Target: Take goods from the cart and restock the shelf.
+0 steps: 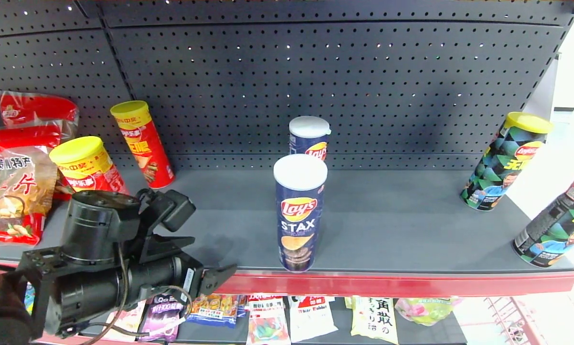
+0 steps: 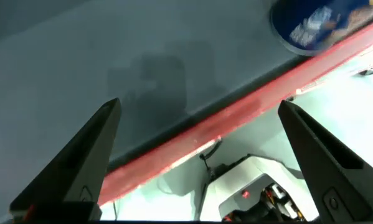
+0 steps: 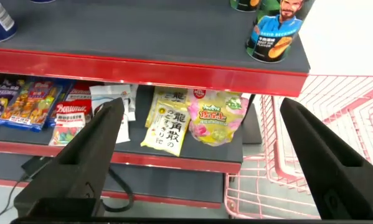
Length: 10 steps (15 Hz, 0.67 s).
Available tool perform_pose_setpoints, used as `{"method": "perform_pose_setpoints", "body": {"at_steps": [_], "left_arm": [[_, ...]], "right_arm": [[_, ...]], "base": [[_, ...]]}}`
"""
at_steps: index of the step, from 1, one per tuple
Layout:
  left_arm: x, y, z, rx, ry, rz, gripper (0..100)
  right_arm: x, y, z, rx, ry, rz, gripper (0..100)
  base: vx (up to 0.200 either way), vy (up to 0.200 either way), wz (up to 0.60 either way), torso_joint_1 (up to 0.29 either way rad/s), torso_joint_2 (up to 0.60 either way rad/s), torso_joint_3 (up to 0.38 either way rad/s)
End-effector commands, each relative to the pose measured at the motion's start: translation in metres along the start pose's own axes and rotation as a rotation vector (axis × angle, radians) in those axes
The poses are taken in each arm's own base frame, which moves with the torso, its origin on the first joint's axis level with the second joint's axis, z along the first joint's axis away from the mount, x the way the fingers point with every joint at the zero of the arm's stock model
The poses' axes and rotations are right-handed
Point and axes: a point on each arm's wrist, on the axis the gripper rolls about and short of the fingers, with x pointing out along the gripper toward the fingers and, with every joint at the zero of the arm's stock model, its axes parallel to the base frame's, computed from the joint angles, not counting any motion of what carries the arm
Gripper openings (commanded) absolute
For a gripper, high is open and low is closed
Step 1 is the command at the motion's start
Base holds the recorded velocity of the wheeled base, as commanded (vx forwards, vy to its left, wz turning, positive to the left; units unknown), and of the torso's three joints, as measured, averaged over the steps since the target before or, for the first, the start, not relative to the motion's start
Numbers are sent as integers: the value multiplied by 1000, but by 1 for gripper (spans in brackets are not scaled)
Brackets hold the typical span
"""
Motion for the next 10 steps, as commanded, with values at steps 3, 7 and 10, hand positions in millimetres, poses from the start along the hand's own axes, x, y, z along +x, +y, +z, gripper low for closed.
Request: {"method": "perform_pose_setpoints", "body": {"at_steps": [3, 7, 10], "left_arm": [[21, -4, 4, 13, 32, -11, 100], [43, -13, 16, 30, 28, -1, 100], [57, -15, 22, 34, 29, -4, 100]], "right_arm": [[-3, 0, -6, 2, -8, -10, 100], [-2, 0, -7, 2, -3, -12, 100], [-2, 0, -7, 2, -1, -12, 100]], "base": [[0, 0, 0, 0, 0, 0], [0, 0, 0, 0, 0, 0], [0, 0, 0, 0, 0, 0]]}}
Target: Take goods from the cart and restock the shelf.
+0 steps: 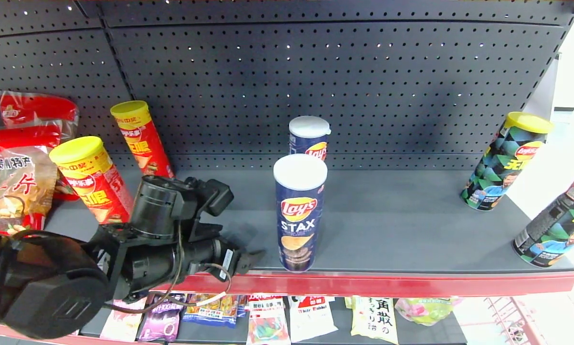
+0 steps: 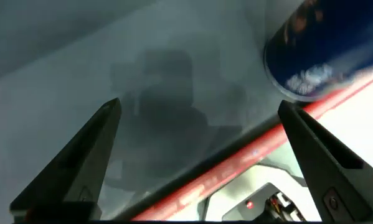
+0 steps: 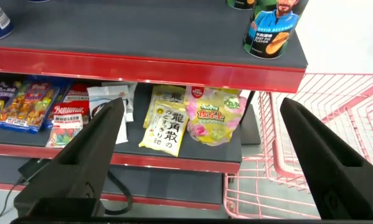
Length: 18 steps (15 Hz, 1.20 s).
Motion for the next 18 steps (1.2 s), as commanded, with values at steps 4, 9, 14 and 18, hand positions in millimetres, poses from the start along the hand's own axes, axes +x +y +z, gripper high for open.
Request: {"method": "perform_pose_setpoints", "body": {"at_steps": [4, 9, 14, 18], "left_arm": [[19, -1, 4, 3, 13, -1, 100], [29, -4, 11, 9, 2, -10, 100], [34, -5, 15, 9, -8, -13, 100], [36, -7, 16, 13, -10, -21, 100]], "right_arm": [[0, 0, 0, -2, 4, 1, 100], [1, 0, 0, -3, 9, -11, 100], [2, 0, -2, -2, 15, -13, 100], [2, 0, -2, -2, 15, -13, 100]], "base": [[0, 0, 0, 0, 0, 0], [0, 0, 0, 0, 0, 0], [0, 0, 0, 0, 0, 0], [0, 0, 0, 0, 0, 0]]}}
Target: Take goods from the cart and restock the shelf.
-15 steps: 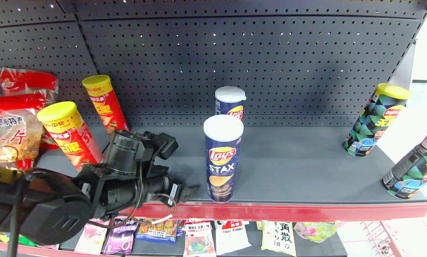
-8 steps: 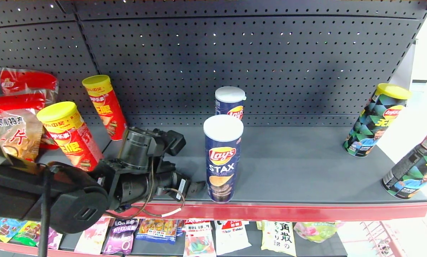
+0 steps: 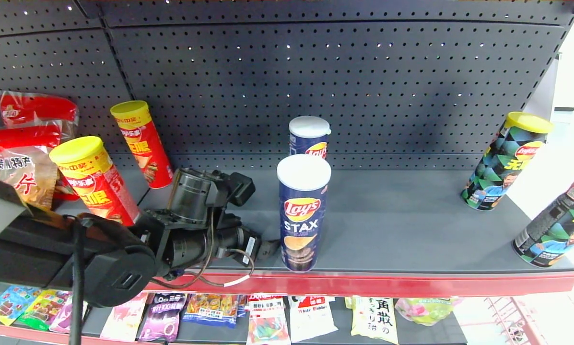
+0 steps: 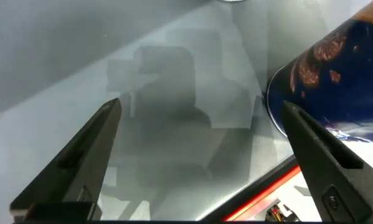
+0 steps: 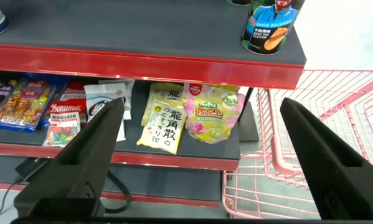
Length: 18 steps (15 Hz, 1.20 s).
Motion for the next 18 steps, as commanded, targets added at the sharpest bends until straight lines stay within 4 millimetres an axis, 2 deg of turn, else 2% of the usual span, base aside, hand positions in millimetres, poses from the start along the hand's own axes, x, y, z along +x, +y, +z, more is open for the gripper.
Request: {"method": "perform_pose_setpoints", "body": {"at_steps": [1, 14, 18], "left_arm": [[1, -1, 0, 1, -1, -2, 100], [9, -4, 7, 7, -16, -11, 100], [0, 1, 4, -3, -13, 0, 100]], "right_arm": [[0, 0, 0, -1, 4, 1, 100], [0, 0, 0, -1, 4, 1, 100], [1, 0, 0, -1, 7, 1, 100]], "base": [[0, 0, 0, 0, 0, 0], [0, 0, 0, 0, 0, 0], [0, 0, 0, 0, 0, 0]]}}
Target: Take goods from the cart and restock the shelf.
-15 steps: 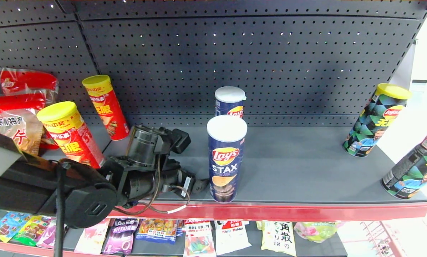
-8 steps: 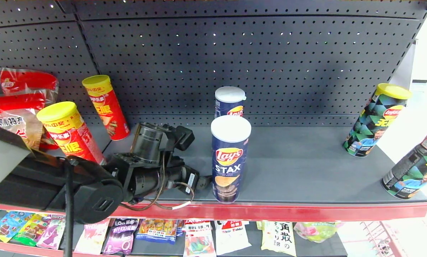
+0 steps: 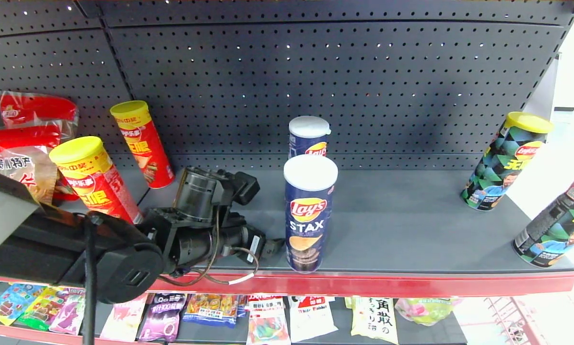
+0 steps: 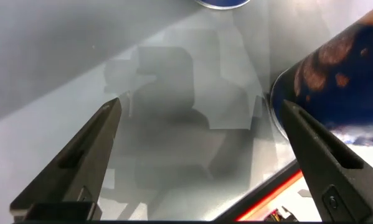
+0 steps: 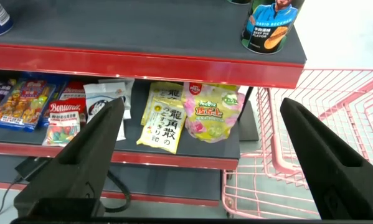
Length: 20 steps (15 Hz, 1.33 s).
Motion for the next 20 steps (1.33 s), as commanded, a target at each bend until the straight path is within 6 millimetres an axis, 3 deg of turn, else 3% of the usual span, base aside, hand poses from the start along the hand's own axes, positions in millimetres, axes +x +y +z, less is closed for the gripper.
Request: {"method": "perform_pose_setpoints", "body": {"at_steps": [1, 4, 5, 6, 7, 8, 9, 10, 11, 13, 15, 20], "left_arm": [[-23, 10, -5, -15, -11, 25, 100], [-86, 25, -23, -48, -55, 82, 100], [-122, 26, -37, -60, -97, 105, 100], [-133, 25, -42, -63, -114, 112, 100], [-157, 24, -55, -67, -144, 124, 100], [-210, 21, -87, -97, -176, 187, 100], [-228, 19, -99, -112, -173, 214, 100], [-263, 9, -128, -145, -155, 265, 100], [-285, 0, -150, -167, -139, 299, 100], [-302, -12, -181, -212, -126, 377, 100], [-298, -18, -207, -277, -151, 459, 100], [-300, -26, -217, -336, -261, 667, 100]], "right_arm": [[1, 0, -1, -2, 6, 1, 100], [3, 1, -3, -18, 32, 6, 100], [7, 1, 2, -21, 64, 7, 100], [8, 1, 5, -22, 75, 6, 100], [10, 1, 15, -23, 95, -1, 100], [17, 1, 37, -12, 173, -64, 100], [20, 1, 42, -4, 205, -98, 100], [22, 2, 42, 15, 237, -170, 100], [20, 3, 37, 11, 235, -208, 100], [11, 6, 21, -28, 213, -271, 100], [0, 12, -9, -108, 144, -286, 100], [8, 14, -16, -39, 91, -135, 100]], "base": [[0, 0, 0, 0, 0, 0], [0, 0, 0, 0, 0, 0], [0, 0, 0, 0, 0, 0], [0, 0, 0, 0, 0, 0], [0, 0, 0, 0, 0, 0], [0, 0, 0, 0, 0, 0], [0, 0, 0, 0, 0, 0], [0, 0, 0, 0, 0, 0], [0, 0, 0, 0, 0, 0], [0, 0, 0, 0, 0, 0], [0, 0, 0, 0, 0, 0], [0, 0, 0, 0, 0, 0]]}}
